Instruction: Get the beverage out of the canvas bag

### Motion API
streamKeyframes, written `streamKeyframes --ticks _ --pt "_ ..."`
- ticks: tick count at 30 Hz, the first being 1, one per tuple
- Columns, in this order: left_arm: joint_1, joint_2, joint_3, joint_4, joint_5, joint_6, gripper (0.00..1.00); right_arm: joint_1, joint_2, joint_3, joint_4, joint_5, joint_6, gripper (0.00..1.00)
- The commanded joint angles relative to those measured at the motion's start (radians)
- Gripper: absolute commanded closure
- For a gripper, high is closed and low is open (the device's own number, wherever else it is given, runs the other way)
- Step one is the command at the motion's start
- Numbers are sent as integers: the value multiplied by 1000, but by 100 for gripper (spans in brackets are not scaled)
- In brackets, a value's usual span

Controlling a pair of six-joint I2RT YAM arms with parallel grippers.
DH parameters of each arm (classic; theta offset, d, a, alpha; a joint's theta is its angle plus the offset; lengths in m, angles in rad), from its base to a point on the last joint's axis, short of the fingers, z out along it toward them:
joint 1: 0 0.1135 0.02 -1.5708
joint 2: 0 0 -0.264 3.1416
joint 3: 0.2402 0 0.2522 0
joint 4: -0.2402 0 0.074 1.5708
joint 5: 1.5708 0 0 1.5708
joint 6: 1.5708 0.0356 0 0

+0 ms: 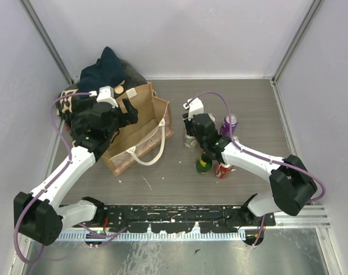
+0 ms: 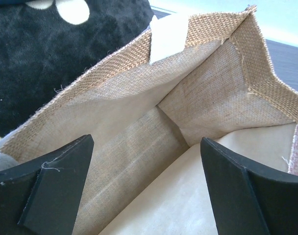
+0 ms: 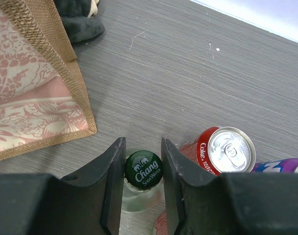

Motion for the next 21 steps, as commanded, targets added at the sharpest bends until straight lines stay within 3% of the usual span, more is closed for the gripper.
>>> streamKeyframes --ticks 1,8,10,14,19,21 --pt "2 -46 22 -13 2 0 2 -4 -80 -5 193 38 11 100" --pt "2 -75 40 -50 19 -7 2 -2 -122 -54 185 21 6 99" --pt "2 -75 50 -75 22 -6 2 0 -129 -56 169 20 1 81" --pt "2 -70 70 -112 21 3 2 4 -133 -39 139 53 -7 27" --pt "2 -74 81 -138 7 11 2 5 -138 -17 128 77 -26 8" --pt "2 -84 84 -145 -3 12 2 4 -142 -4 124 86 -30 6"
